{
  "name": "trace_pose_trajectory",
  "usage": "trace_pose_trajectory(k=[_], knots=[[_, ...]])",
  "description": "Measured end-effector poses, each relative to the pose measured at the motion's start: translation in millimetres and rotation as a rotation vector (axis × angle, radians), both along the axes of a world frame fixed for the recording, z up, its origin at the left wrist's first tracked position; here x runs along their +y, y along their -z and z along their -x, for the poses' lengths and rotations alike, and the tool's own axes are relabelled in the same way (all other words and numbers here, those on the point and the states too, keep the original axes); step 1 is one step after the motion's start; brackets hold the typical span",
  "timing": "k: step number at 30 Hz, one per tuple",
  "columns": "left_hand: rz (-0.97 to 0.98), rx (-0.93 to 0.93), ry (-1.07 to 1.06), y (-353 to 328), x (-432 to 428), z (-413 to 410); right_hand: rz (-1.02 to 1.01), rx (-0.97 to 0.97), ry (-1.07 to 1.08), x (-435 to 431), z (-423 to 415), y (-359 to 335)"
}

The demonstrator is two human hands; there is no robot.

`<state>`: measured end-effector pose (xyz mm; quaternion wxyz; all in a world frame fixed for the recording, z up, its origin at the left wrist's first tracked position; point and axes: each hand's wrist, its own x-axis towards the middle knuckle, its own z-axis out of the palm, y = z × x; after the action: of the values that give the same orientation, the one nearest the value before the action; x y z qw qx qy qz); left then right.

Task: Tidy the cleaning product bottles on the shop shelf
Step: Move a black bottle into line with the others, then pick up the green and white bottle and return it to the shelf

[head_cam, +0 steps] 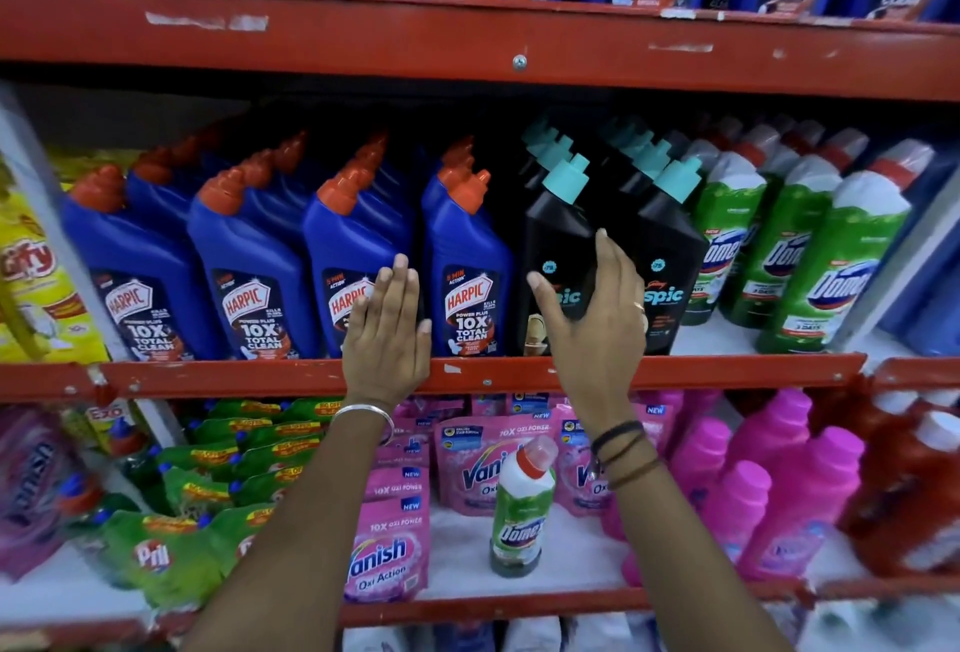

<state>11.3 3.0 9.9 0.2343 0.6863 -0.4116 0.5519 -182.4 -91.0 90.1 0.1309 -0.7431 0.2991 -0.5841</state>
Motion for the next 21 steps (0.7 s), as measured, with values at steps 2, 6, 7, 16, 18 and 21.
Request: trace_pose_trajectory(k=[2,6,7,16,18,21], knots=[[-0.004,0.001,-0.010,1,0,0,-0.028,-0.060,-0.023,7,14,32],[-0.010,0.001,-0.032,-1,-1,2,-0.206,0.025,-0.084,21,38,112],[-0.009,0.004,-0.040,-1,-1,2,-0.264,0.057,-0.087,24,42,133],[0.043,0.021,-0.028,2,-3,1,-0.754,0.234,-0.147,44,30,236],[0.048,0.025,-0.033,1,-4,0,-0.789,0.221,-0.133,43,22,245],[0.054,0.031,-0.033,4,-5,-1,-0.803,0.212,-0.100,42,15,252]])
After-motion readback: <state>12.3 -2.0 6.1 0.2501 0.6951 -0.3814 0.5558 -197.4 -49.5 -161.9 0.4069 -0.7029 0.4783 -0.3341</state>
